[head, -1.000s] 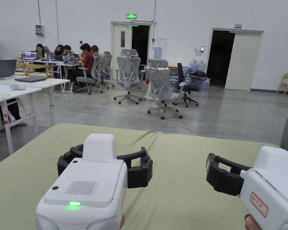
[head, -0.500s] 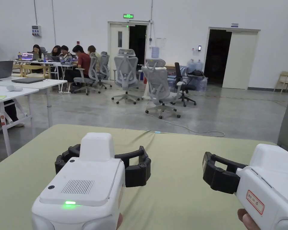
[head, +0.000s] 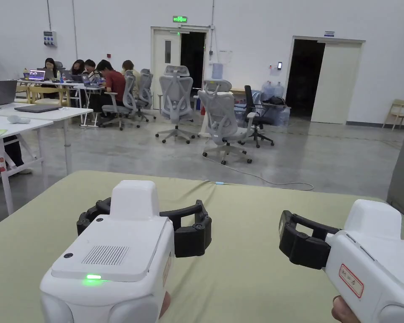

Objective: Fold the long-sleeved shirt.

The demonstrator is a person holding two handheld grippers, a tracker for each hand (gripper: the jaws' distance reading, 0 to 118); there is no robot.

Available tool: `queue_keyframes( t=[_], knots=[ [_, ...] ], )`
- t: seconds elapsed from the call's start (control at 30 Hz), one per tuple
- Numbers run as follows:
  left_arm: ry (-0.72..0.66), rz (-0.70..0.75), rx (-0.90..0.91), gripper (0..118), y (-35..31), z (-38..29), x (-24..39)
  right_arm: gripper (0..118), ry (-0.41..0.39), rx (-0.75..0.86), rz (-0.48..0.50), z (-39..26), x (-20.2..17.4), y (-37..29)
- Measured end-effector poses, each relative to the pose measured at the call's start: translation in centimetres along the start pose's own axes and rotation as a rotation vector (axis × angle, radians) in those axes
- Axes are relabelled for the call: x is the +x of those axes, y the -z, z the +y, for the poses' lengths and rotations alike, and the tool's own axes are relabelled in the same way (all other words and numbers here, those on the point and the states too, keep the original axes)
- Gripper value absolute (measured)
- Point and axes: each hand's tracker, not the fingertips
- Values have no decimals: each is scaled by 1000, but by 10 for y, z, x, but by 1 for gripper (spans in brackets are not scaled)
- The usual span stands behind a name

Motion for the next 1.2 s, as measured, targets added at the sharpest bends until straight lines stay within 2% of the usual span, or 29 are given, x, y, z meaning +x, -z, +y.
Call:
queue_keyframes(
  t=[0.17, 0.57, 0.8, 0.83, 0.87, 0.9, 0.93, 0.97, 1.0, 1.03, 1.1, 1.13, 1.2],
  knots=[
    [5, 2, 9, 118, -1, 0, 1, 118, -14, 5, 2, 2, -9, -2],
    [49, 19, 15, 118, 2, -2, 1, 118, -17, 22, -5, 0, -1, 3],
    [8, 33, 7, 118, 1, 1, -3, 118, 0, 17, -11, 1, 6, 1],
    [-1, 15, 0, 112, 0, 1, -5, 118, 7, 3, -25, 1, 2, 0],
    [-41, -29, 11, 89, -2, 0, -8, 118, 14, 3, -26, 2, 5, -1],
    [-82, -45, -12, 54, -3, 0, -10, 103, 35, -5, -3, 2, 9, -3],
    [-107, -81, -21, 3, -3, -1, -11, 55, 66, -36, 34, 2, 9, -5],
    [-124, -101, -60, 2, 2, -2, -11, 5, 88, -66, 80, 3, 7, -6],
    [-142, -99, -53, 0, 2, -3, -11, 2, 60, -92, 105, 0, 20, -1],
    [-121, -81, -69, 0, 3, -6, -8, 3, 79, -85, 109, -2, 17, -3],
    [-86, -65, -60, 0, 3, -9, 0, 2, -40, -37, 10, -5, -3, -9],
    [-75, -64, -61, 0, 2, -10, 2, 2, -67, -19, -18, -11, 25, -7],
    [-80, -62, -63, 0, 2, -11, 1, 3, -57, -30, 2, -15, 43, -4]
  ],
)
